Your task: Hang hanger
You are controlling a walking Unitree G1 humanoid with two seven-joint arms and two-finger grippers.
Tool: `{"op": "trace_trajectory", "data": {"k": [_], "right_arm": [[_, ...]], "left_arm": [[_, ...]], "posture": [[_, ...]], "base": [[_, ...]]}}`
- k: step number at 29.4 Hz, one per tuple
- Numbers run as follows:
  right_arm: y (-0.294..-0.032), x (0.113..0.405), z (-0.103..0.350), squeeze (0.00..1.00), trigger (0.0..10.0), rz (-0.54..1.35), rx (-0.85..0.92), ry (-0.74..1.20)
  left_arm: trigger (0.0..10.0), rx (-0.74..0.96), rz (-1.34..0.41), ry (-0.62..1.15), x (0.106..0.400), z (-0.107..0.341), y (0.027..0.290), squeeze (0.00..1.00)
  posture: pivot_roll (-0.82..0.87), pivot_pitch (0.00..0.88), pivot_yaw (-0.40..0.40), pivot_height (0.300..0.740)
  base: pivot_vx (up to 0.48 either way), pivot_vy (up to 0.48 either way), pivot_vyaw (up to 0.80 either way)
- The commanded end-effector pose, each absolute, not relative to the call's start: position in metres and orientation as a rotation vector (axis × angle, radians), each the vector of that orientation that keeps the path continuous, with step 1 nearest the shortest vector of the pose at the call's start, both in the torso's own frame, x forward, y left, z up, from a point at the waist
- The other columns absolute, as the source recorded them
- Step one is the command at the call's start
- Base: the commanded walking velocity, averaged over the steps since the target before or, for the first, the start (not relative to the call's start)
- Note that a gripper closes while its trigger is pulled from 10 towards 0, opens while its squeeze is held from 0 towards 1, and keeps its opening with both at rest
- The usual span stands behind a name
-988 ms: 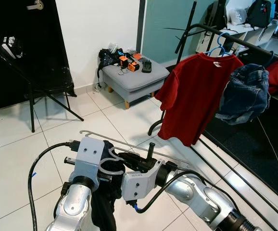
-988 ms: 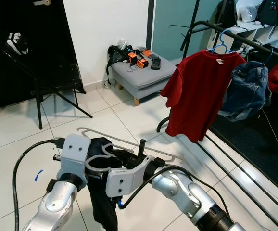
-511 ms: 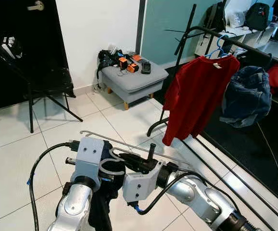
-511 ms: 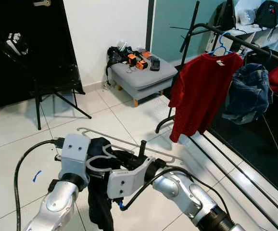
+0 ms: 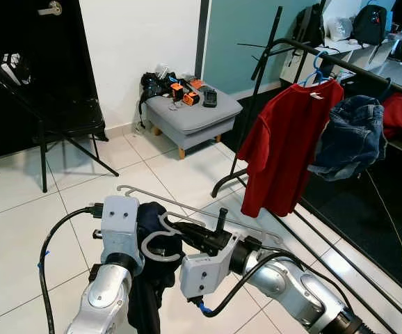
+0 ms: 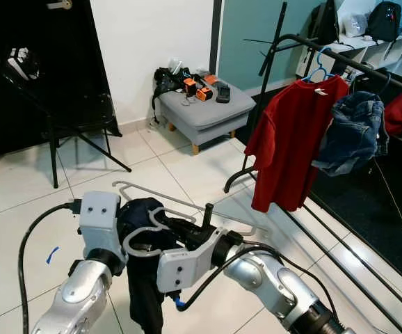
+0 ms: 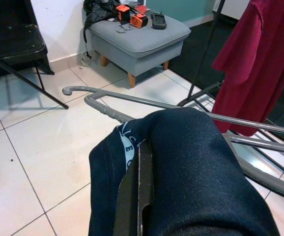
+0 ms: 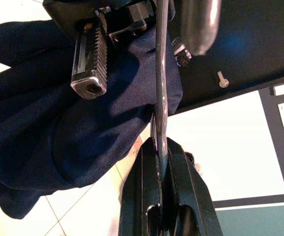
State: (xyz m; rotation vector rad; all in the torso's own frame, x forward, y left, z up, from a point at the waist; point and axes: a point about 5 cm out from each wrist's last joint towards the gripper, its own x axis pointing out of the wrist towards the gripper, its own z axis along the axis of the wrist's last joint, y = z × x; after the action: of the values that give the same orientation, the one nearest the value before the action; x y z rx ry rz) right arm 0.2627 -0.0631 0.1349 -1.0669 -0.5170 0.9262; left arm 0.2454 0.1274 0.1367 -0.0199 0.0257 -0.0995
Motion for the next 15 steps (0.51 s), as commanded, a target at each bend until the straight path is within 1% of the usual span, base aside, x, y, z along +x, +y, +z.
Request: {"op": "trace_trajectory", "data": {"k": [1, 2, 3, 5, 6, 8, 9, 11, 12, 14, 15], "right_arm": [[-0.053, 0.251, 0.141, 0.0, 10.0, 0.985, -1.028, -0.597], [-0.053, 0.253, 0.14, 0.0, 10.0, 0.996, -0.977, -0.549], [-0.053, 0.253, 0.14, 0.0, 10.0, 0.996, -0.977, -0.549], [-0.059, 0.272, 0.152, 0.0, 10.0, 0.874, -0.654, -0.357], [-0.059, 0.272, 0.152, 0.0, 10.0, 0.874, -0.654, -0.357], [-0.073, 0.294, 0.162, 0.0, 10.0, 0.7, -0.315, -0.205], [-0.073, 0.294, 0.162, 0.0, 10.0, 0.7, -0.315, -0.205], [-0.103, 0.315, 0.16, 0.0, 10.0, 0.475, -0.085, -0.074], [-0.103, 0.315, 0.16, 0.0, 10.0, 0.475, -0.085, -0.074], [-0.122, 0.32, 0.151, 0.0, 10.0, 0.352, 0.004, 0.026], [-0.122, 0.32, 0.151, 0.0, 10.0, 0.352, 0.004, 0.026]], "left_arm": [[10.0, -0.052, -0.105, 0.003, 0.246, 0.142, 0.125, 0.0], [10.0, -0.06, -0.106, 0.008, 0.245, 0.142, 0.125, 0.0], [10.0, -0.06, -0.106, 0.008, 0.245, 0.142, 0.125, 0.0], [10.0, -0.081, -0.098, 0.006, 0.245, 0.142, 0.128, 0.0], [10.0, -0.081, -0.098, 0.006, 0.245, 0.142, 0.128, 0.0], [10.0, -0.092, -0.079, 0.004, 0.245, 0.142, 0.134, 0.0], [10.0, -0.092, -0.079, 0.004, 0.245, 0.142, 0.134, 0.0], [10.0, -0.125, -0.007, 0.009, 0.245, 0.138, 0.149, 0.0], [10.0, -0.125, -0.007, 0.009, 0.245, 0.138, 0.149, 0.0], [10.0, -0.177, 0.038, 0.019, 0.241, 0.134, 0.156, 0.0], [10.0, -0.177, 0.038, 0.019, 0.241, 0.134, 0.156, 0.0]], "posture": [[-0.07, 0.063, -0.087, 0.74], [-0.07, 0.064, -0.089, 0.74], [-0.07, 0.064, -0.089, 0.74], [-0.06, 0.066, -0.089, 0.74], [-0.06, 0.066, -0.089, 0.74], [-0.06, 0.067, -0.093, 0.74], [-0.06, 0.067, -0.093, 0.74], [-0.06, 0.071, -0.09, 0.74], [-0.06, 0.071, -0.09, 0.74], [-0.06, 0.078, -0.083, 0.74], [-0.06, 0.078, -0.083, 0.74]], "base": [[0.0, 0.0, 0.0], [0.0, 0.0, 0.0], [0.0, 0.0, 0.0], [0.0, 0.0, 0.0], [0.0, 0.0, 0.0], [0.0, 0.0, 0.0], [0.0, 0.0, 0.0], [0.0, 0.0, 0.0], [0.0, 0.0, 0.0], [0.0, 0.0, 0.0], [0.0, 0.0, 0.0]]}}
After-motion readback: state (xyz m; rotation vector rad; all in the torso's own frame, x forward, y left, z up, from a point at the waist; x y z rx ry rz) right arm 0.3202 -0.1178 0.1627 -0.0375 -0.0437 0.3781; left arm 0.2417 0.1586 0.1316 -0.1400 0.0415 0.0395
